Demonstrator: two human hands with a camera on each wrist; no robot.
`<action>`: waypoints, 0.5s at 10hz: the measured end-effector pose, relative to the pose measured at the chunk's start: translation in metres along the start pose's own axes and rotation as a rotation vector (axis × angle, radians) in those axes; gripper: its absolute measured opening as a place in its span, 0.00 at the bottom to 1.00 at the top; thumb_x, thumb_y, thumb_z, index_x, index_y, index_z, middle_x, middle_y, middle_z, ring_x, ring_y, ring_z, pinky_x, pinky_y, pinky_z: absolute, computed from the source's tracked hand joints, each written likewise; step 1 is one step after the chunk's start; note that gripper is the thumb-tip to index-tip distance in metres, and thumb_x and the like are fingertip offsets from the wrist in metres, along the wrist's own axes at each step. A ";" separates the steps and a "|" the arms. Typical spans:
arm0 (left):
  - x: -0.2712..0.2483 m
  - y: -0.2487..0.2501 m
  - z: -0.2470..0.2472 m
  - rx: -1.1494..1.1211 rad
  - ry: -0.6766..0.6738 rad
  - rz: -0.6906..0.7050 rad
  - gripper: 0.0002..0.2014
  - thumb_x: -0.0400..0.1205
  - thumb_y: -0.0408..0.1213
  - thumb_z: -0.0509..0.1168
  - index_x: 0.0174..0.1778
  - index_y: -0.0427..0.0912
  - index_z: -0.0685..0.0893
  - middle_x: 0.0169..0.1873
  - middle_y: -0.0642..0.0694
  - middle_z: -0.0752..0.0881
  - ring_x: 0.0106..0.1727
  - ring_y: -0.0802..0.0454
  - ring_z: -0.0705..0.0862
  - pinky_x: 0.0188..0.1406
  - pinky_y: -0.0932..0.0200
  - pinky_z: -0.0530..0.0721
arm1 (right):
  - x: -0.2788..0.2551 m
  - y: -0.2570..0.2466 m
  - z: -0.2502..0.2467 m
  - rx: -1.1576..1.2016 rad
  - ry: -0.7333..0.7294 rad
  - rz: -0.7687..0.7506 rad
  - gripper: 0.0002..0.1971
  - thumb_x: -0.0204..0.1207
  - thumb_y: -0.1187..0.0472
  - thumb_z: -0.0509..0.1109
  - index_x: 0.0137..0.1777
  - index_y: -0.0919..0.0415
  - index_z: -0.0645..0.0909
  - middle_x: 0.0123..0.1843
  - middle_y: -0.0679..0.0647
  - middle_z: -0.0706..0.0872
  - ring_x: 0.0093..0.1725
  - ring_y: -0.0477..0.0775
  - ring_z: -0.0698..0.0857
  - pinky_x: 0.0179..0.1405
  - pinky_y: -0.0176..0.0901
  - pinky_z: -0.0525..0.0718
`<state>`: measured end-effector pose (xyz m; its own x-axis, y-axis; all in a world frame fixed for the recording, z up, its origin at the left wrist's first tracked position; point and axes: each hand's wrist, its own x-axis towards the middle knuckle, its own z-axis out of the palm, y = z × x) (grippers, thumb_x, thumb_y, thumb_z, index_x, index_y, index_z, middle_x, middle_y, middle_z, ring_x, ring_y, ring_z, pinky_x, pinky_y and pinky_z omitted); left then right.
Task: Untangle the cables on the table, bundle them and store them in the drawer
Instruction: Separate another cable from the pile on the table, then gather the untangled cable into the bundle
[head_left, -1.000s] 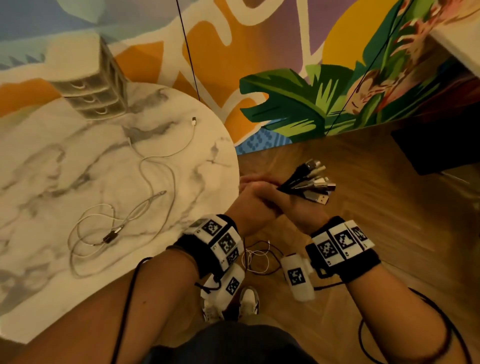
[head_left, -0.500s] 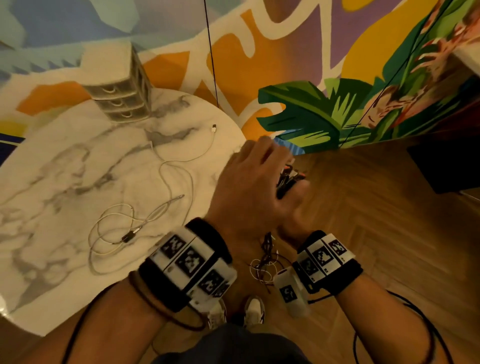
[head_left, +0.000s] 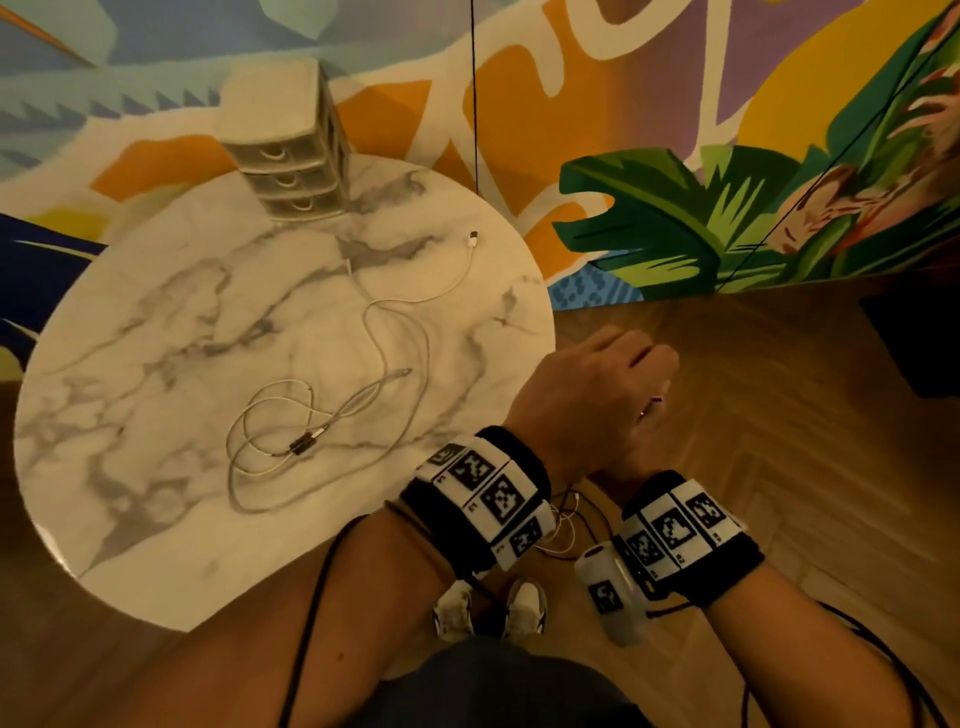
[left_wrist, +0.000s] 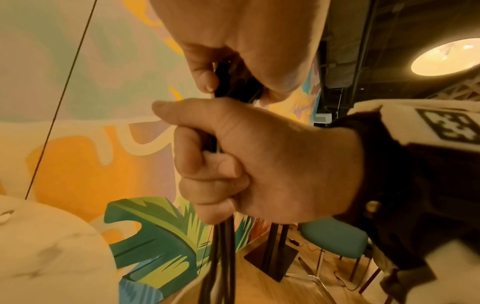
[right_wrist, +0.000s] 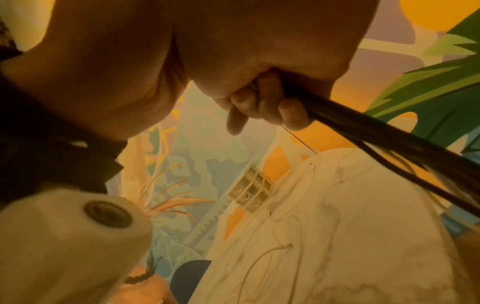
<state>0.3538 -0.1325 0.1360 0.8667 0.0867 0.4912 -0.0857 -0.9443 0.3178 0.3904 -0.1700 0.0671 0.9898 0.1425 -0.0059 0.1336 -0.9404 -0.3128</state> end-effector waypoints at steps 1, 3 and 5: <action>-0.003 -0.008 -0.003 -0.025 -0.060 -0.045 0.07 0.78 0.40 0.67 0.47 0.41 0.82 0.41 0.45 0.84 0.41 0.50 0.81 0.30 0.59 0.80 | 0.005 0.033 -0.010 0.499 -0.474 -0.230 0.23 0.76 0.69 0.69 0.70 0.75 0.71 0.71 0.69 0.76 0.65 0.55 0.79 0.68 0.45 0.72; -0.034 -0.066 -0.024 -0.165 -0.172 -0.474 0.18 0.83 0.54 0.56 0.62 0.47 0.76 0.56 0.50 0.78 0.48 0.58 0.76 0.43 0.57 0.78 | -0.002 0.016 -0.005 0.981 -0.750 -0.239 0.19 0.85 0.52 0.55 0.47 0.63 0.83 0.23 0.61 0.80 0.17 0.51 0.72 0.17 0.39 0.72; -0.143 -0.181 -0.027 0.143 -0.464 -0.928 0.22 0.81 0.44 0.62 0.69 0.40 0.72 0.64 0.38 0.73 0.57 0.36 0.81 0.51 0.45 0.80 | 0.000 0.038 0.006 1.104 -0.905 -0.120 0.19 0.86 0.60 0.51 0.63 0.62 0.82 0.30 0.72 0.83 0.13 0.49 0.68 0.16 0.34 0.67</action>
<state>0.2324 0.0346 0.0303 0.6684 0.6949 -0.2653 0.7423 -0.6007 0.2968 0.3948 -0.2035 0.0495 0.5476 0.7413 -0.3881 -0.3100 -0.2511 -0.9170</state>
